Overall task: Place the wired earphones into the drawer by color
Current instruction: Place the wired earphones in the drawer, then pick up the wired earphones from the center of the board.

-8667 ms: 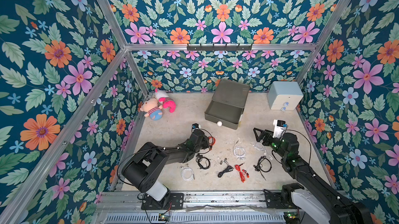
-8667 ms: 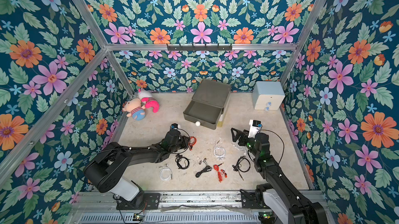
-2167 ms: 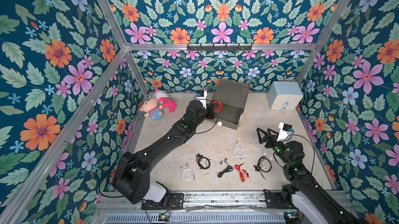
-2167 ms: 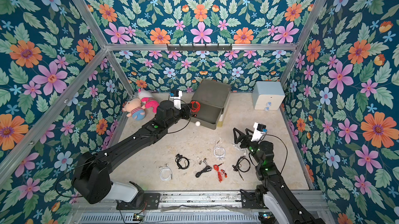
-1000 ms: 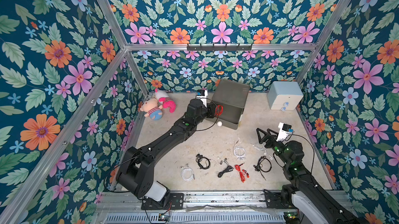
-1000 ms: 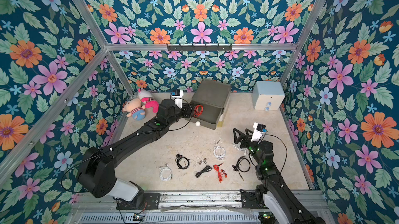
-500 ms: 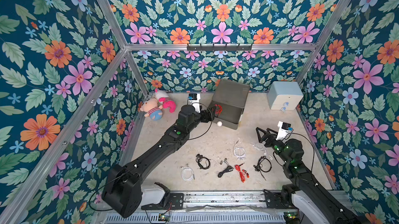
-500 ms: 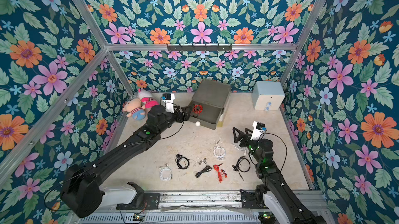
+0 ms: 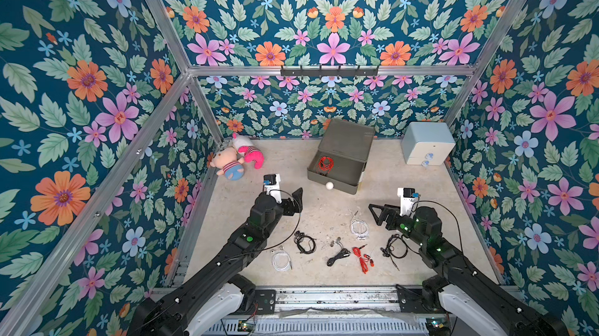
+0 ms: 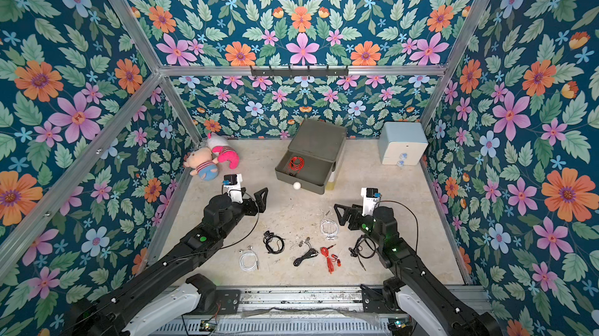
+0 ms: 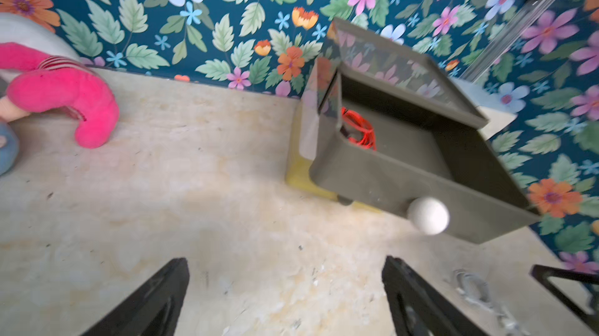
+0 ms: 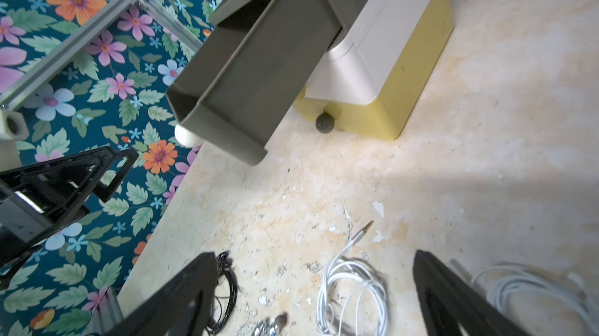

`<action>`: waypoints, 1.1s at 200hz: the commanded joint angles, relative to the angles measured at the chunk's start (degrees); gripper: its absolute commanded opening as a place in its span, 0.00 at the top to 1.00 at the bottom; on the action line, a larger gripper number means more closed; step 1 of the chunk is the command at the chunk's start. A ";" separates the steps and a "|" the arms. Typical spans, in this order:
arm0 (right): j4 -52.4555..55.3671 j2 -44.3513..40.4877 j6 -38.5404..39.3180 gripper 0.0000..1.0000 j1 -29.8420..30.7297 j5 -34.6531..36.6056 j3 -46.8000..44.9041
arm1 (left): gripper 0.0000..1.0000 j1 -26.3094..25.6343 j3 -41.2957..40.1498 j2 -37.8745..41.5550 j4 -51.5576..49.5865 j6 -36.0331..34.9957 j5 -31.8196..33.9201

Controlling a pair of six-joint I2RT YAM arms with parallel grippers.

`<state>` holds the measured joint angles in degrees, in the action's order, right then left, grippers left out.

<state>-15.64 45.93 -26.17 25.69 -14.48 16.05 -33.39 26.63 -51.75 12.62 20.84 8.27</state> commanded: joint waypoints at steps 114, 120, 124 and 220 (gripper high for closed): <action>30.03 -5.61 -11.59 0.01 11.98 13.59 7.55 | 0.01 0.03 -7.96 0.72 12.43 -4.86 0.11; 30.67 -5.77 -11.70 0.01 11.93 13.59 7.86 | 0.01 -0.01 -8.04 1.12 12.43 -4.90 0.31; 30.93 -5.93 -11.83 0.01 11.92 13.56 8.01 | 0.01 0.07 -8.11 1.36 12.43 -4.96 0.50; 35.38 3.96 -16.02 0.01 25.15 20.28 13.36 | 0.01 0.07 -9.43 3.44 13.12 -5.37 2.33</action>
<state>17.72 47.88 -39.38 46.48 0.91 27.94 -33.39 16.75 -48.62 24.40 16.19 9.98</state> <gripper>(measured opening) 0.988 0.991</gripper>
